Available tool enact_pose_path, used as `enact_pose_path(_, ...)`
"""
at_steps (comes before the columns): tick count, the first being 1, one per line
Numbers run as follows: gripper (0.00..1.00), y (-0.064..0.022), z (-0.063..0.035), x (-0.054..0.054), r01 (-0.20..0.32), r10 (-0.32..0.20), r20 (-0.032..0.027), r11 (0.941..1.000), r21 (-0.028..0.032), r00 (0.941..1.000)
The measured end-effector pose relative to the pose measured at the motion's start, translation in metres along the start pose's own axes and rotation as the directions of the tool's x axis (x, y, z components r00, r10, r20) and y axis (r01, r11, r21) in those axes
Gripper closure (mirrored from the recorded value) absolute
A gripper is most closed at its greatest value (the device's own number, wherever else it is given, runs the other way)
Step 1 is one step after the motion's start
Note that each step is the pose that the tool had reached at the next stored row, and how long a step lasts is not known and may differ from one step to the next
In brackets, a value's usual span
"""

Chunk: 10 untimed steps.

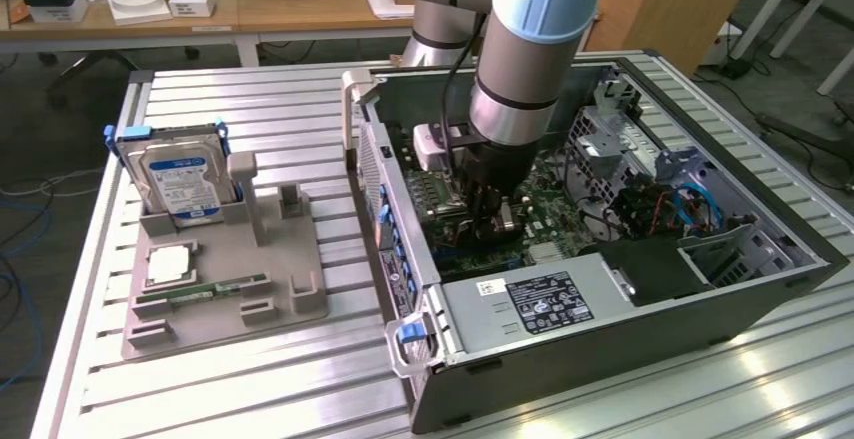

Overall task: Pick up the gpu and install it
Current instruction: 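Insert the gpu into the slot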

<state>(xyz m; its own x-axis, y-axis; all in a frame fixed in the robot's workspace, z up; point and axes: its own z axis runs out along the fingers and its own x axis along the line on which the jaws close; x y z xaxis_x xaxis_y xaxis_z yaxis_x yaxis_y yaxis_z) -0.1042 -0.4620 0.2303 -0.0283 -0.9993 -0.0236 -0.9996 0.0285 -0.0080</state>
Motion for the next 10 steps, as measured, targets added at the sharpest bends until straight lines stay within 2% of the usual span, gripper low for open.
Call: enact_pose_path(10,0.74,0.0000,0.0001,0.0000,0.000,0.000,0.0001,1.0000,0.0002,1.0000)
